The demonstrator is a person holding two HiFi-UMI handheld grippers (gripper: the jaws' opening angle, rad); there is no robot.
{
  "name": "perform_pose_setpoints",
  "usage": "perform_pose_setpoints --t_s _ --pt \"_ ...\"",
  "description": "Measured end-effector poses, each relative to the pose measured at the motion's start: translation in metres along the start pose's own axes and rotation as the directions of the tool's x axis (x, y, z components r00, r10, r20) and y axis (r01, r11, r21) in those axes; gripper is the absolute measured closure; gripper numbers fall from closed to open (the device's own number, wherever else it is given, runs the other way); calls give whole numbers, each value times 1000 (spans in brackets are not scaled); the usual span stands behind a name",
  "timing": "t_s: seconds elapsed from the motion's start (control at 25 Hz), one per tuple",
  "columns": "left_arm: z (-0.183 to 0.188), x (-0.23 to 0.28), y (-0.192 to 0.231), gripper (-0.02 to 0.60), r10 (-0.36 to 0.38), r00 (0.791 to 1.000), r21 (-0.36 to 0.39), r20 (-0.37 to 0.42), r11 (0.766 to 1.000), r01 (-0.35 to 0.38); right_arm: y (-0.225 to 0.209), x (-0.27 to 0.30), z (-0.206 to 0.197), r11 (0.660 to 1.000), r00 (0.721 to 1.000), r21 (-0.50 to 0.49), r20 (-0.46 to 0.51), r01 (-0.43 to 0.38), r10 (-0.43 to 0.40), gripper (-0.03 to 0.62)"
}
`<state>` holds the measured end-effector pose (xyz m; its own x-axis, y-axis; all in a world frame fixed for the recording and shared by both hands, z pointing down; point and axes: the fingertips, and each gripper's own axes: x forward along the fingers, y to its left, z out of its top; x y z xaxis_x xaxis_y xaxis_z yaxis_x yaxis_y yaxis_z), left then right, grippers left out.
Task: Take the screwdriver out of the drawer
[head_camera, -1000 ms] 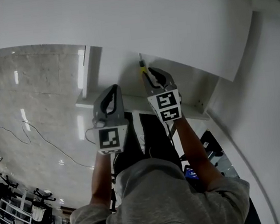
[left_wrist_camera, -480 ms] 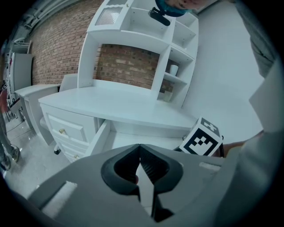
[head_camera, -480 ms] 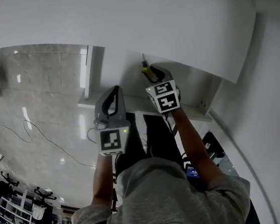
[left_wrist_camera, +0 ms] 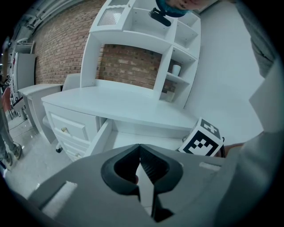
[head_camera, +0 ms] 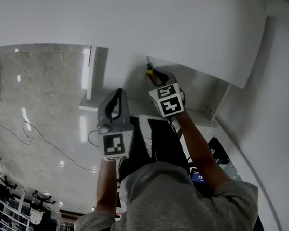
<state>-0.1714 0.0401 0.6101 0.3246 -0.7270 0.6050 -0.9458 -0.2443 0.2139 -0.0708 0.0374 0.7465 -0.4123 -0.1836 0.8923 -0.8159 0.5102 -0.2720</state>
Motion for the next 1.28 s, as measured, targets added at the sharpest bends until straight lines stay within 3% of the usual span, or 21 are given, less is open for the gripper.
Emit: perform_pose_setpoints --t_s 0.16,1.08,1.28 --pt "2 -1 0 569 5 1000 3 4 1000 -5 -2 -1 0 1000 1000 -17 -3 17 -17 511" --pt "23 -10 -3 569 31 999 1 25 1000 -31 1 -21 14 998 1000 -61 15 9 -8 517" --pt "32 -20 -8 569 28 998 33 49 999 -30 6 -36 19 998 999 -68 38 10 -8 517"
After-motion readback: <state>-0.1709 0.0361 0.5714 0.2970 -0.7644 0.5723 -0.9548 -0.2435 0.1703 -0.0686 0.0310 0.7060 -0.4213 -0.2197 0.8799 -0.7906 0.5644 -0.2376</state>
